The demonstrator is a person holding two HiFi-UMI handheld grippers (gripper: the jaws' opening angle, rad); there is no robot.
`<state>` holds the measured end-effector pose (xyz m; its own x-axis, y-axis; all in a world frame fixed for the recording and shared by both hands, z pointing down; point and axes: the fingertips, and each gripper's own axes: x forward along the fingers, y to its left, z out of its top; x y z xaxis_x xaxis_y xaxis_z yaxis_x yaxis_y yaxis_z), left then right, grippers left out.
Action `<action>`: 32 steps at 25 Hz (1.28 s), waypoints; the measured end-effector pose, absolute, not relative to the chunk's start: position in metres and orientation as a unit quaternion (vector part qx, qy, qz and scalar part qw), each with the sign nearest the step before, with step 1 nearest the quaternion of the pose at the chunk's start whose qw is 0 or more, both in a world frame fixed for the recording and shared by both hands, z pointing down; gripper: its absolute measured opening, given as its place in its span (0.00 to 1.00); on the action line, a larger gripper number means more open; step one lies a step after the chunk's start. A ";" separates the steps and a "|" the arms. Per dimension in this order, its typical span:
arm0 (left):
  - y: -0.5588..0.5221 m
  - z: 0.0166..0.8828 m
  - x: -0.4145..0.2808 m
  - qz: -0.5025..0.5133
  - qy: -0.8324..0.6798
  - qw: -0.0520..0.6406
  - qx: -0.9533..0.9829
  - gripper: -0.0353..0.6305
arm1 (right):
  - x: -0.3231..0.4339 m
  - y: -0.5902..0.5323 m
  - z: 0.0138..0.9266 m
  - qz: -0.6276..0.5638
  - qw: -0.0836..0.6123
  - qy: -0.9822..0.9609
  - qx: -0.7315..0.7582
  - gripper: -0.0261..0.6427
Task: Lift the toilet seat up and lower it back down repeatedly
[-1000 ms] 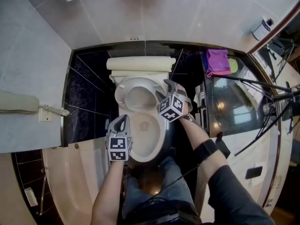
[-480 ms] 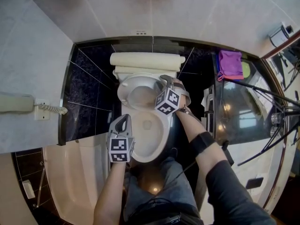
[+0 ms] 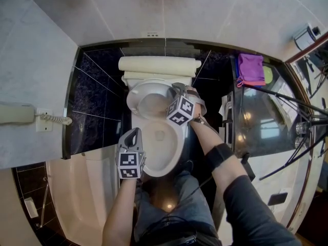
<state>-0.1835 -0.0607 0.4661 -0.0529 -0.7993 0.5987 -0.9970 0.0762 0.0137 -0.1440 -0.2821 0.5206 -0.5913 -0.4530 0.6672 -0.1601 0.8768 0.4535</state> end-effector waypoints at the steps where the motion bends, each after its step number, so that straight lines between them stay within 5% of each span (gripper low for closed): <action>1: -0.058 0.467 -0.185 0.212 -0.695 0.234 0.646 0.05 | -0.144 -0.281 0.520 -0.175 0.417 -0.874 0.176 0.18; 32: 0.040 0.549 -0.142 0.240 -0.632 0.294 0.676 0.05 | -0.070 -0.080 0.519 -0.241 0.434 -0.846 0.193 0.16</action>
